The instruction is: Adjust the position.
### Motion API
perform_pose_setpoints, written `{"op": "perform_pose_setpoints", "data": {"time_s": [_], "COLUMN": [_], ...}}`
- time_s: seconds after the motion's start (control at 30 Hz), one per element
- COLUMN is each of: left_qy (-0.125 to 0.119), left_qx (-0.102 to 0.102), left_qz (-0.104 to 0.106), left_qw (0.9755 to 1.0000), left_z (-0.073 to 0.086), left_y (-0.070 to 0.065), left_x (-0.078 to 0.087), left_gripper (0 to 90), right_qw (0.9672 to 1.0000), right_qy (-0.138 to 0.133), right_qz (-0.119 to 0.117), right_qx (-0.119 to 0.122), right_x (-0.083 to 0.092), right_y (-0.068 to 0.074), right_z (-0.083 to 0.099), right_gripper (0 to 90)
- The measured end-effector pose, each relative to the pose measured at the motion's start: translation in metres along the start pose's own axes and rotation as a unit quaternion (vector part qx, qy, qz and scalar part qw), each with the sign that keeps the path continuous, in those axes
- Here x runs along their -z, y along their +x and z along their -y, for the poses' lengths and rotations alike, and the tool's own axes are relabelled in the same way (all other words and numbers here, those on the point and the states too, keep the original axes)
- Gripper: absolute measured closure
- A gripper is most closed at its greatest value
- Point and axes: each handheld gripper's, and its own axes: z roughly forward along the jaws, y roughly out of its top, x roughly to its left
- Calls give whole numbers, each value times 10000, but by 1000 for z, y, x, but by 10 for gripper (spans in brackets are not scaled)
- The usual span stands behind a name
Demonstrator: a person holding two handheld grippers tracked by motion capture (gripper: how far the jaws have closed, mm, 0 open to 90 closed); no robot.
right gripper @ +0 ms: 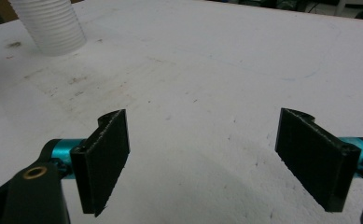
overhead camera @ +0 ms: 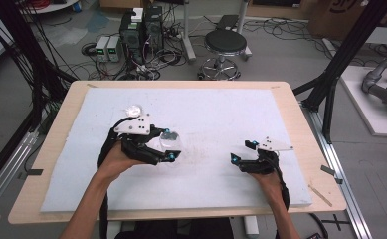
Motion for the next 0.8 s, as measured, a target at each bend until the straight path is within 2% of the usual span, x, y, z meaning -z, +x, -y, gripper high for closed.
{"op": "perform_pose_setpoints", "data": {"time_s": [0.07, 0.13, 0.23, 0.4, 0.57, 0.8], "left_qy": [-13, 0, -86, -124, -183, -170], "left_qx": [-6, -11, 11, 16, 12, -8], "left_qz": [-13, -19, -23, -34, -1, 45], "left_qw": [10000, 10000, 10000, 9999, 9998, 9998], "left_z": [0, 0, 0, 0, -1, -1], "left_y": [0, 0, -1, 1, 1, 0], "left_x": [1, 2, 3, 6, 7, 4], "left_gripper": [404, 404, 404, 404, 404, 404], "right_qw": [10000, 9998, 9992, 9973, 9918, 9844], "right_qy": [23, -2, 17, -22, -58, -46], "right_qz": [-73, -173, -375, -674, -1246, -1698], "right_qx": [3, 117, 150, 280, 290, 455], "right_x": [0, 0, 0, 0, 2, 3], "right_y": [0, 0, 2, 7, 16, 25], "right_z": [0, -1, -2, -12, -26, -36], "right_gripper": [173, 173, 173, 173, 173, 173]}}
